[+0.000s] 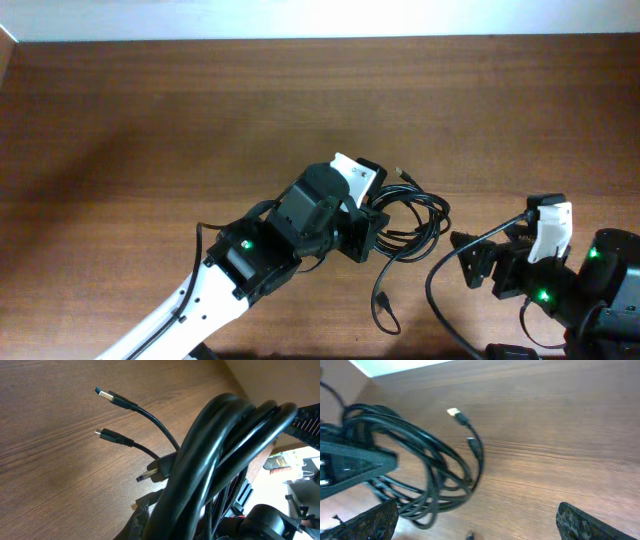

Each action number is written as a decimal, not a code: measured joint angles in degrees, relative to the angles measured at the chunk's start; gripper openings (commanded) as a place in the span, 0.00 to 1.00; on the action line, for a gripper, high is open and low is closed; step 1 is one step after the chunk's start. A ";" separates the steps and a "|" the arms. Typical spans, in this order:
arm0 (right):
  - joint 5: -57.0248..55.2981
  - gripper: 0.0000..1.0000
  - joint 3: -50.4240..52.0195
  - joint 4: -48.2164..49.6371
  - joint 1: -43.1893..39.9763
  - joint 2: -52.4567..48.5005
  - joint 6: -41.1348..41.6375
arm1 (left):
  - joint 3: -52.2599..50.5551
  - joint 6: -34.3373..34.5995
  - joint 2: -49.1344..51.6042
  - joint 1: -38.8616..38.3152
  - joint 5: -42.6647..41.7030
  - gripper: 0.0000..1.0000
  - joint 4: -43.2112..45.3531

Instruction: Untangle cables

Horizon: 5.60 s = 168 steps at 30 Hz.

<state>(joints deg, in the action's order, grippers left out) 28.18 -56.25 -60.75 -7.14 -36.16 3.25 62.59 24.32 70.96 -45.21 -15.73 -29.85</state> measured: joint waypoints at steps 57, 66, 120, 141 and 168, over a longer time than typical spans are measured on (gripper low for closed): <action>11.63 0.99 0.02 -1.60 0.00 -0.04 -10.78 | 0.00 0.50 -2.25 6.21 -18.36 0.00 -1.60; 11.85 0.99 0.02 -1.60 0.00 -0.04 -10.97 | 0.00 -7.78 -2.25 4.09 -18.25 0.00 -3.50; 4.52 0.99 0.02 1.88 0.00 -4.39 -10.25 | 0.00 -1.09 -2.27 -5.97 3.74 0.00 -3.72; -0.79 0.99 0.02 0.94 0.00 -8.68 -7.76 | 0.00 -0.85 -2.27 -6.01 -3.19 0.00 0.59; -4.83 0.99 -0.22 -2.27 0.55 -8.20 -7.69 | -0.13 -8.94 -19.02 13.16 -24.81 0.00 -10.08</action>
<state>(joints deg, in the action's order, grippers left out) 23.35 -56.47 -63.02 -6.59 -44.36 -4.45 62.46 15.38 51.94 -32.05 -40.53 -39.92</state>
